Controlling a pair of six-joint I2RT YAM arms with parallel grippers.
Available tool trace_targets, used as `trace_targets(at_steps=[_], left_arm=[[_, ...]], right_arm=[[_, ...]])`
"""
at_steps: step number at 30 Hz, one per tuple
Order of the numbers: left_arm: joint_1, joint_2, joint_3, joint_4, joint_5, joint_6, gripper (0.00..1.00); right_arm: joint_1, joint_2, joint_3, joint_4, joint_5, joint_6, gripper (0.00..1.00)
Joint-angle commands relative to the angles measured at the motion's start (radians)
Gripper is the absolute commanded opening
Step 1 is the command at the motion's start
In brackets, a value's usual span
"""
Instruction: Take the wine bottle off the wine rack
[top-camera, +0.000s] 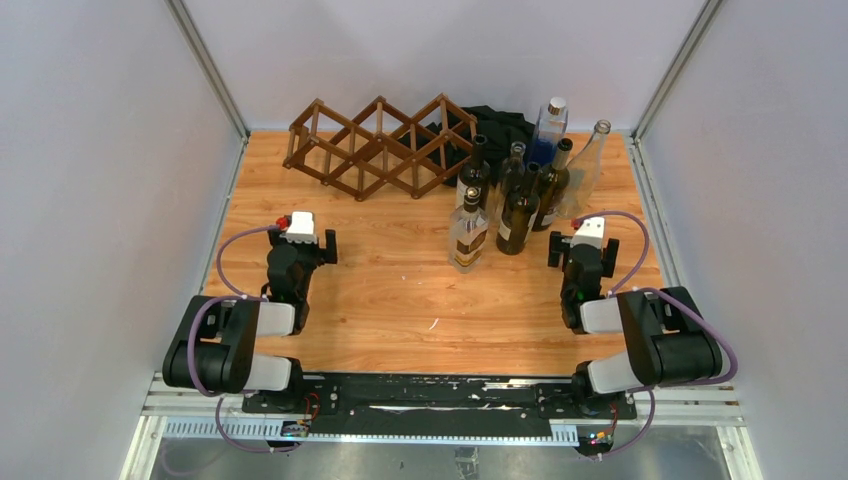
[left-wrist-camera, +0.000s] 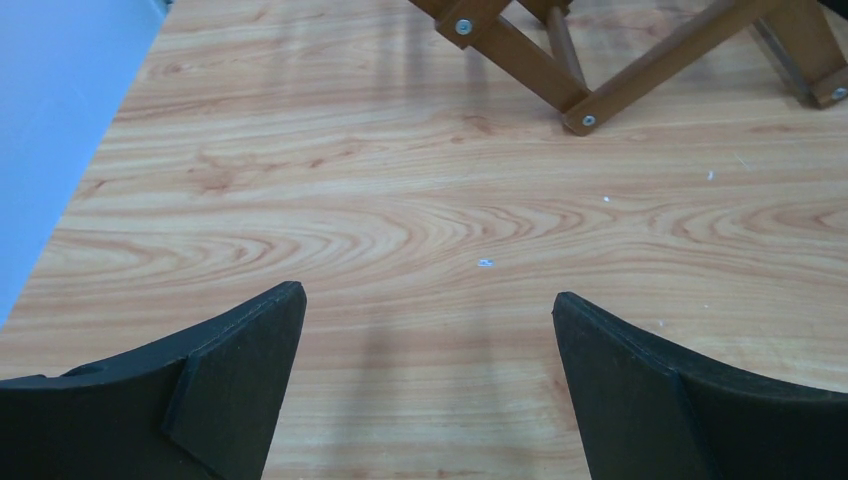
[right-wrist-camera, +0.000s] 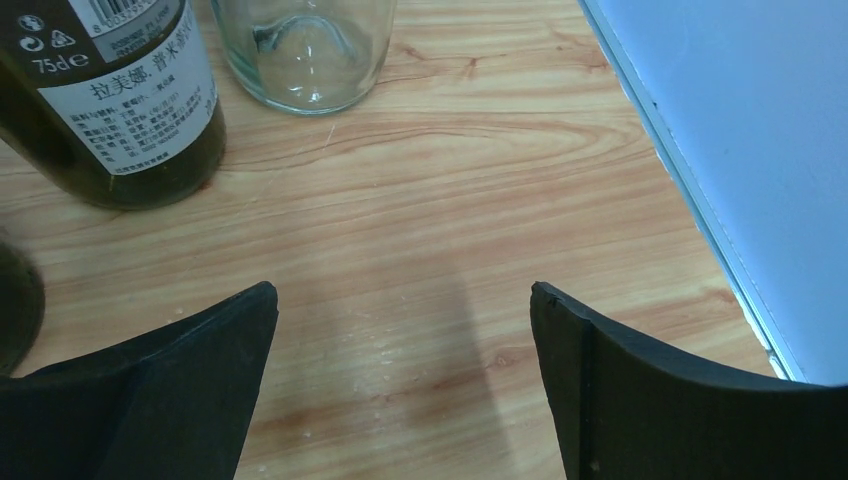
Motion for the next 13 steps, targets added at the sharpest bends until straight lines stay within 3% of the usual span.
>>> trace_targets(at_steps=[1,13], left_arm=[[0.007,0.008,0.018,0.017,-0.084,-0.026,1.0],[0.007,0.008,0.023,0.007,-0.072,-0.021,1.0]], right_arm=[[-0.016,-0.01,0.013,0.009,-0.025,-0.013,1.0],[-0.017,-0.011,0.012,0.01,-0.027,-0.013,1.0]])
